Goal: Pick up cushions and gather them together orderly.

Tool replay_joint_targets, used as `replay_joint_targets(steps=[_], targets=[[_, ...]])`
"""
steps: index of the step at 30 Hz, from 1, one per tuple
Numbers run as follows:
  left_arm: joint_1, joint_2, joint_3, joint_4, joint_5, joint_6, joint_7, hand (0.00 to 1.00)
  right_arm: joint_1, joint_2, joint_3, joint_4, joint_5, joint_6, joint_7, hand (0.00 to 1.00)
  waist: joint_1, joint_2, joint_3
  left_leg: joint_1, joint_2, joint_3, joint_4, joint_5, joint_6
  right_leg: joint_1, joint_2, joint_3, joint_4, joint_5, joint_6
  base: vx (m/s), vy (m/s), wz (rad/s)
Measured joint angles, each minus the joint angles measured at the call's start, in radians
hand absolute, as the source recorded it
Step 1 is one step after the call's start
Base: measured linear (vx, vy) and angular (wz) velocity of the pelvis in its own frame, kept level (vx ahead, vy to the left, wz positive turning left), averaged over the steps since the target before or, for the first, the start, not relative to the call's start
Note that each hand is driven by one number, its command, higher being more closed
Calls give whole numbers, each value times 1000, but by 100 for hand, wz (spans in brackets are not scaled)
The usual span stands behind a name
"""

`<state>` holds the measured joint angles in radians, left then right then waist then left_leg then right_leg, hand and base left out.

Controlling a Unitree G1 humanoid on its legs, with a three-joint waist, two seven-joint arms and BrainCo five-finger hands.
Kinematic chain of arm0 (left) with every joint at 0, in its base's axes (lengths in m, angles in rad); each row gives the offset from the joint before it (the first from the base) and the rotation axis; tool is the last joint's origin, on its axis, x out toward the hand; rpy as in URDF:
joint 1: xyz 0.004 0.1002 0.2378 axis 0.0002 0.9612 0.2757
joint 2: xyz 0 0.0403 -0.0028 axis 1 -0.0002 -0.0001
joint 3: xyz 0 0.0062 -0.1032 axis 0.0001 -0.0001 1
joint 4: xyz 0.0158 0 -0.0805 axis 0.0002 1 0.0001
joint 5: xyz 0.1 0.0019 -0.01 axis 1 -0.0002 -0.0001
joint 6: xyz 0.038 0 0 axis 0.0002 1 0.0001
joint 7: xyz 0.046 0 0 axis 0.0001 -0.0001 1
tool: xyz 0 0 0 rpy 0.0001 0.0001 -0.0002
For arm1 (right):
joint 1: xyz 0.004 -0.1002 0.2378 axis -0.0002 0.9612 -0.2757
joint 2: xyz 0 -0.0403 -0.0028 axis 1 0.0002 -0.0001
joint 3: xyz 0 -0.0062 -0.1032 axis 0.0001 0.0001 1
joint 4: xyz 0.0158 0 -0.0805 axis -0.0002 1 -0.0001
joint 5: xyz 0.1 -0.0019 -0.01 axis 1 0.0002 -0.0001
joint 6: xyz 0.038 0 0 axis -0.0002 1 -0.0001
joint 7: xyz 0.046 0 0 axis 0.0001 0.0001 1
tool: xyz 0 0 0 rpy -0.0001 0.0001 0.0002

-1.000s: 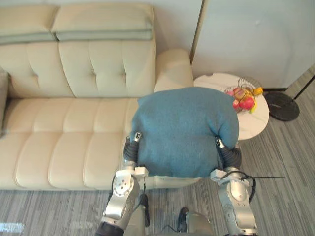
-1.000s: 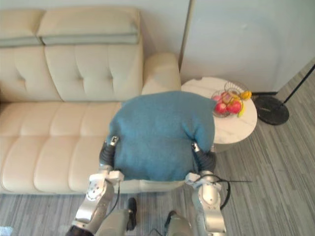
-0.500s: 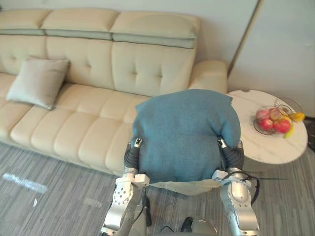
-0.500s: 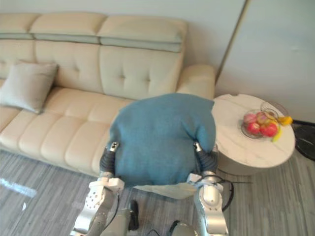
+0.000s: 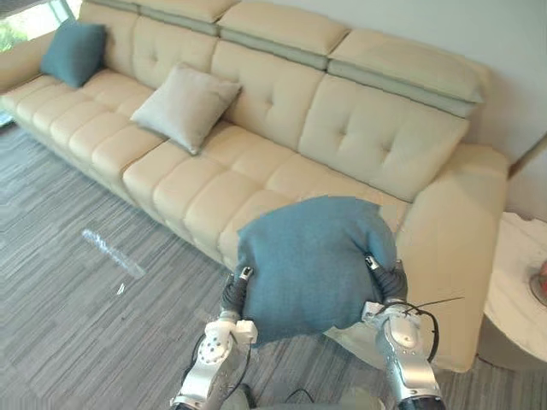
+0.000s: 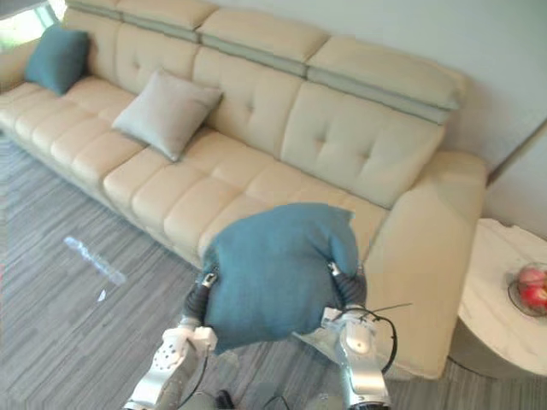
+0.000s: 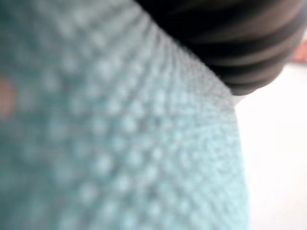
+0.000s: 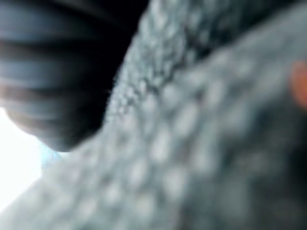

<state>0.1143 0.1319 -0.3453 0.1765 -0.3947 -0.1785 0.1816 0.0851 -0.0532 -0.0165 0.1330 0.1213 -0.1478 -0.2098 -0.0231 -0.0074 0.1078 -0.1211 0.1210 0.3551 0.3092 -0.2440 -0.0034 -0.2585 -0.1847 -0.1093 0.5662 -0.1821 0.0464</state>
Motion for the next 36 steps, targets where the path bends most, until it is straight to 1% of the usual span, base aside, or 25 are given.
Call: replay_joint_targets(steps=[1,2,3,4,5,7,9,11,12,13,14,15,16,19,20,21,22,25,27,28,30,31,33,34,36], targets=[[-3,0,-3,-4,1,0,0,100,0,-3,0,-2,1,-3,3,100,-16,-6,-1,24,-27,-11,-35,10,0,-39,71,19,-49,-10,-5,109,16,49],[-5,0,-7,-8,2,0,0,100,-1,-7,0,-2,2,-5,2,100,-25,-5,0,30,-35,-16,-44,13,-5,-54,94,18,-78,-7,-5,196,-28,71],[-11,1,-17,-23,2,0,0,100,0,-16,-3,-6,9,-9,0,100,-35,-8,0,33,-62,-48,-46,13,-9,-76,136,42,-192,47,-21,152,-32,66],[-17,2,-24,-24,3,0,0,100,3,-18,-7,-10,10,-9,-2,100,-45,-12,2,32,-74,-69,-40,9,-10,-80,142,62,-218,100,-50,207,-67,81],[-26,-20,-42,-37,4,11,1,100,12,-38,-24,-27,17,-8,-6,100,-49,19,3,15,-64,-125,-21,-14,-26,-67,160,66,-205,96,-64,182,-30,52],[-35,-29,-60,-52,10,11,1,100,70,-31,-43,-123,36,-6,-7,100,-45,34,2,17,-40,-175,-8,-16,-37,-53,166,47,-185,72,-66,291,-24,73],[-43,-29,-78,-52,11,11,-7,100,137,-24,-59,-217,38,-6,-7,100,-44,33,5,9,-9,-180,78,-15,-39,3,174,3,-191,54,-72,261,-93,84],[-32,-29,-89,-72,11,11,-12,100,189,-27,-59,-301,39,-8,-7,100,-33,36,11,-51,42,-173,321,-5,-23,78,194,0,-194,36,-82,268,-86,38],[-13,-28,-88,-112,11,10,-14,100,208,-25,-57,-355,39,-10,-7,100,-23,30,14,-103,70,-165,487,23,-4,127,197,18,-202,-8,-103,233,-3,-8],[-3,-29,-88,-135,11,7,-16,100,211,-26,-56,-376,40,-18,-7,100,-12,25,16,-127,87,-152,556,25,-5,146,198,39,-210,-42,-104,195,53,-23],[2,-33,-89,-145,11,5,-19,100,207,-29,-58,-386,40,-25,-7,100,-1,30,18,-137,108,-144,584,10,-13,149,206,46,-204,-50,-107,155,95,-45],[6,-37,-87,-162,11,-3,-31,100,199,-25,-57,-396,46,-42,-7,100,10,41,13,-166,134,-139,549,-42,-13,157,209,80,-206,-64,-110,135,107,-45],[7,-37,-86,-166,11,-7,-32,100,196,-25,-57,-397,47,-43,-7,100,15,39,13,-173,133,-141,516,-56,-13,157,204,94,-209,-66,-107,143,139,-53],[25,-38,-84,-167,10,-7,-32,100,182,-25,-48,-393,48,-41,-7,100,36,37,14,-183,92,-213,280,-56,-33,172,187,192,-239,-77,-87,154,244,-71],[35,-38,-84,-167,10,-6,-32,100,181,-25,-44,-393,48,-41,-7,100,40,36,14,-182,70,-261,205,-39,-58,174,178,223,-236,-88,-68,191,349,-101],[49,-37,-84,-170,10,-6,-31,100,179,-24,-38,-392,49,-40,-7,100,48,37,12,-165,51,-297,153,23,-106,170,169,275,-216,-112,-31,255,462,-112],[55,-34,-83,-170,10,-6,-31,100,180,-20,-33,-388,49,-39,-7,100,51,35,7,-153,35,-287,166,28,-109,172,162,306,-207,-120,-19,238,395,-108],[64,-24,-81,-178,10,-6,-31,100,197,2,-18,-392,55,-37,-6,100,42,-9,-12,-156,9,-161,257,-33,-43,145,112,425,-185,-102,38,283,458,-87],[64,-22,-76,-182,10,-6,-31,100,197,12,-18,-392,55,-36,-4,100,44,-18,-13,-142,9,-104,270,-46,-20,103,103,445,-131,-74,84,192,381,-95],[65,-22,-71,-183,10,-5,-31,100,198,19,-15,-391,55,-34,-4,100,48,-17,-11,-107,10,-63,261,-56,-1,67,102,435,-70,-45,112,117,233,-91],[66,-19,-64,-183,11,-5,-31,100,198,21,-12,-388,55,-34,3,100,51,-15,-10,-47,12,-11,230,-61,5,31,88,357,6,-45,117,127,207,-93],[65,-18,-59,-185,11,-9,-31,100,194,26,-12,-387,55,-35,8,100,50,-11,-12,7,17,38,172,-61,4,-7,81,231,24,-59,105,114,140,-89],[62,-18,-49,-186,11,-15,-31,100,180,32,-11,-373,55,-42,14,100,50,-10,-15,27,26,68,134,-63,-2,-39,84,139,-1,-66,86,56,47,-70],[57,-16,-39,-185,11,-15,-31,100,154,36,-11,-341,54,-48,18,100,48,-13,-16,35,27,80,112,-67,-10,-66,83,59,-41,-55,58,51,-44,-62],[52,1,-33,-171,10,-14,-31,100,103,36,-11,-239,55,-53,18,100,20,-42,-31,37,2,94,95,-62,-28,-79,79,-17,-184,61,-29,78,-96,-32]])
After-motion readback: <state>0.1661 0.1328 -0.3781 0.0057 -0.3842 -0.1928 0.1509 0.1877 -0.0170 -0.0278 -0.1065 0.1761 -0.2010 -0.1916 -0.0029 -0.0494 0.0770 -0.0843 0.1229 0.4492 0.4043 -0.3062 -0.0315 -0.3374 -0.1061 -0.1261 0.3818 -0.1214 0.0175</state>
